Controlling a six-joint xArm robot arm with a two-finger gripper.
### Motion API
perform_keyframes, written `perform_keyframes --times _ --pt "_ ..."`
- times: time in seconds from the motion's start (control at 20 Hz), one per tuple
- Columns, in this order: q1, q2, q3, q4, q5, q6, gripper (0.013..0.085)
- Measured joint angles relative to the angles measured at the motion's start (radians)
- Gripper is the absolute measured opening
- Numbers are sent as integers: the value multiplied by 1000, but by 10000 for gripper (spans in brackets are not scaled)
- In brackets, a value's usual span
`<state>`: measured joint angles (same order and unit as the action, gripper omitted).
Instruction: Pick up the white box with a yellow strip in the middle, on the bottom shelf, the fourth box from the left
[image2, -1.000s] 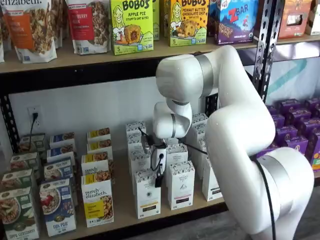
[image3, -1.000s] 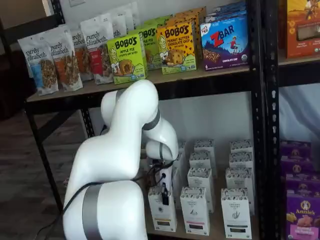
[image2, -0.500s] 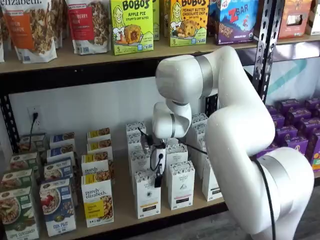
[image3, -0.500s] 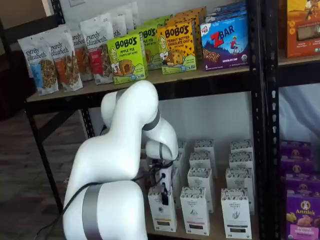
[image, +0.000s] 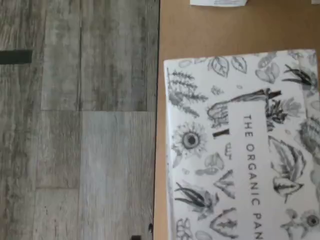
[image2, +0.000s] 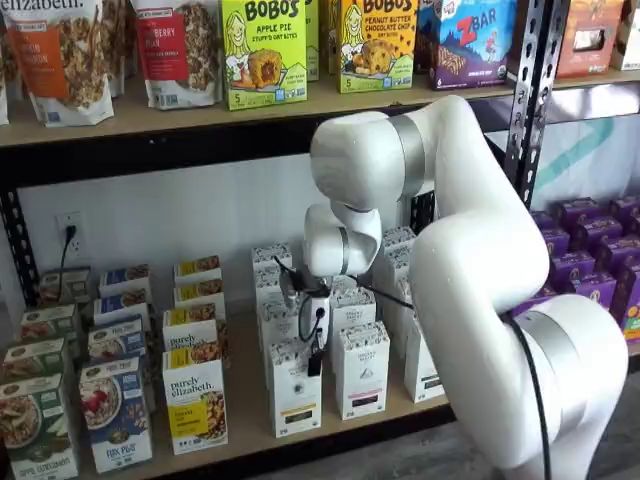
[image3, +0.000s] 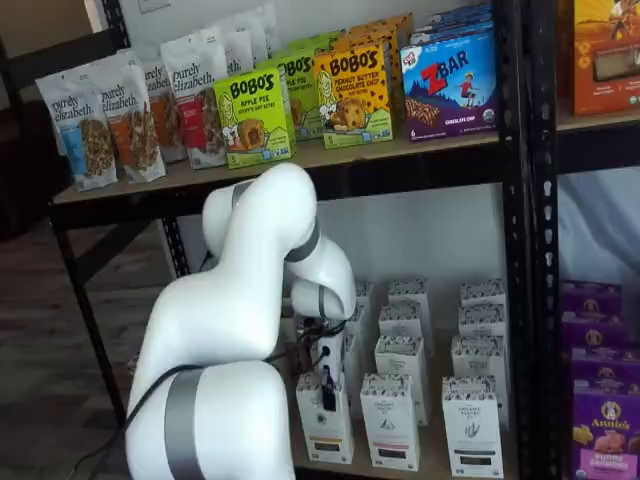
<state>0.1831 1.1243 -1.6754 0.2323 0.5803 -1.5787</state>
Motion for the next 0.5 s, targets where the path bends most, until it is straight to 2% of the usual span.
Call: perform_keyframes --times 0.05,0.2,0.5 --pt "1 2 -4 0 5 2 810" --pt "6 6 -6 -13 -2 17 690" --pt "9 9 -9 -13 -4 21 690"
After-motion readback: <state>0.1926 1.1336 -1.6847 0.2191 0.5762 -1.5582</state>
